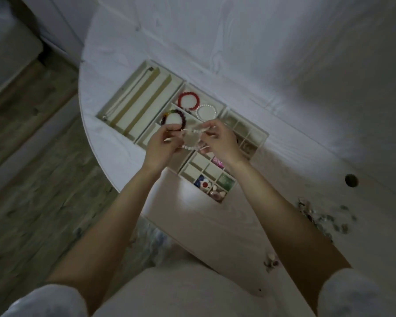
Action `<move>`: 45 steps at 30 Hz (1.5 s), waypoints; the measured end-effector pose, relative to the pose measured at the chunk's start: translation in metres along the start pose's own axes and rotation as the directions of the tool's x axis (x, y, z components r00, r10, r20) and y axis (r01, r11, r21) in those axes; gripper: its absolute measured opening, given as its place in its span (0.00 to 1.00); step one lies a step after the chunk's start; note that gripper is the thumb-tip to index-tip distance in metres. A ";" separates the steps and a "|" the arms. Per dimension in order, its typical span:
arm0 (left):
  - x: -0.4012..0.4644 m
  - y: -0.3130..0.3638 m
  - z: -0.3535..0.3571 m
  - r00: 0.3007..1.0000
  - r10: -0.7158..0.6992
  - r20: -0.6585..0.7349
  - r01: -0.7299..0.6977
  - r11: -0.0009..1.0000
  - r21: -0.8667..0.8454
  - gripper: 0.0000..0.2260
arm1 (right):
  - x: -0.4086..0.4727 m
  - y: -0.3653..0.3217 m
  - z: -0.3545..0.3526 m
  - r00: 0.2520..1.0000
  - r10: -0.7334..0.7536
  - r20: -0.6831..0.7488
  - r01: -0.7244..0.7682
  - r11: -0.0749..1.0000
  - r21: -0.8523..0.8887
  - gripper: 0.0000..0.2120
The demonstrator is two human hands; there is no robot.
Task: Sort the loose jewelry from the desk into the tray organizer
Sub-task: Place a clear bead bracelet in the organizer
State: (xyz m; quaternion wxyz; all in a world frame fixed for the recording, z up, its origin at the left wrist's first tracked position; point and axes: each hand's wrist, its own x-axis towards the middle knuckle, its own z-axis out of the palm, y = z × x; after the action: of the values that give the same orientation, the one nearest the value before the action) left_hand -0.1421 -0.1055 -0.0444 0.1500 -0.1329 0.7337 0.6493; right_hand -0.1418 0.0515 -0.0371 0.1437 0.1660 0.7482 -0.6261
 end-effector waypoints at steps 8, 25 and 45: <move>0.013 -0.021 -0.038 0.989 0.145 -0.014 -0.120 0.869 0.481 0.10 | 0.012 0.007 0.040 0.993 -0.004 0.117 0.027 0.979 -0.202 0.08; 0.015 -0.058 -0.072 0.739 0.421 0.526 -0.588 0.022 0.808 0.17 | 0.016 0.014 0.068 0.897 -0.306 0.320 0.389 0.200 -0.899 0.13; 0.015 -0.059 -0.094 0.826 0.334 0.455 -0.465 -0.052 0.884 0.21 | 0.030 0.020 0.109 0.910 -0.199 0.365 0.414 0.346 -0.842 0.14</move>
State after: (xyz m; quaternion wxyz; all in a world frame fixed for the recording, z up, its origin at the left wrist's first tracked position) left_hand -0.1372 -0.2064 -0.0930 0.0389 0.2539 0.9664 0.0088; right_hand -0.1593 -0.0509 -0.0863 0.1634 -0.1453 0.9643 -0.1495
